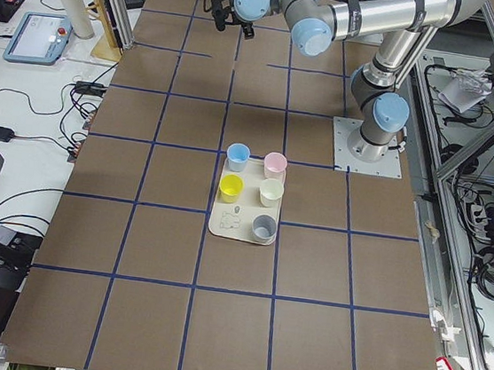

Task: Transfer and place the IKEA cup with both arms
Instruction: 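Reach the left gripper toward the cup held by the right gripper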

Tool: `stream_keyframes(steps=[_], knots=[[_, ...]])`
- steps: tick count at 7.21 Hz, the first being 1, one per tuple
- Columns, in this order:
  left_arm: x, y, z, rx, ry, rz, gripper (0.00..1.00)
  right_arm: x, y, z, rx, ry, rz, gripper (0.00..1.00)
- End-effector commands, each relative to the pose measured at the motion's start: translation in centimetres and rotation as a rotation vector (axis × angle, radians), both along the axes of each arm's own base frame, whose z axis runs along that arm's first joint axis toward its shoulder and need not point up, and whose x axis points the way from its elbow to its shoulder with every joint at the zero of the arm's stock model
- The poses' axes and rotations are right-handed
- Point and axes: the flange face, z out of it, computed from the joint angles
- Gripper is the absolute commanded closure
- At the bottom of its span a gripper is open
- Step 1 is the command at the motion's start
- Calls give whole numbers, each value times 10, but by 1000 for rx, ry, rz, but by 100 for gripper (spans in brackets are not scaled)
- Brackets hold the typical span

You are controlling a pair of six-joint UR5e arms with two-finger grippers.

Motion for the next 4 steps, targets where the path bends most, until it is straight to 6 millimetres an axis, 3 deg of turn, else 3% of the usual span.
stream_keyframes(steps=[1, 4], knots=[[-25, 14, -38, 39, 304, 79, 0, 3, -1, 0, 23, -10, -3, 52], [-61, 34, -47, 42, 476, 92, 0, 2, -6, -8, 38, -5, -4, 51]])
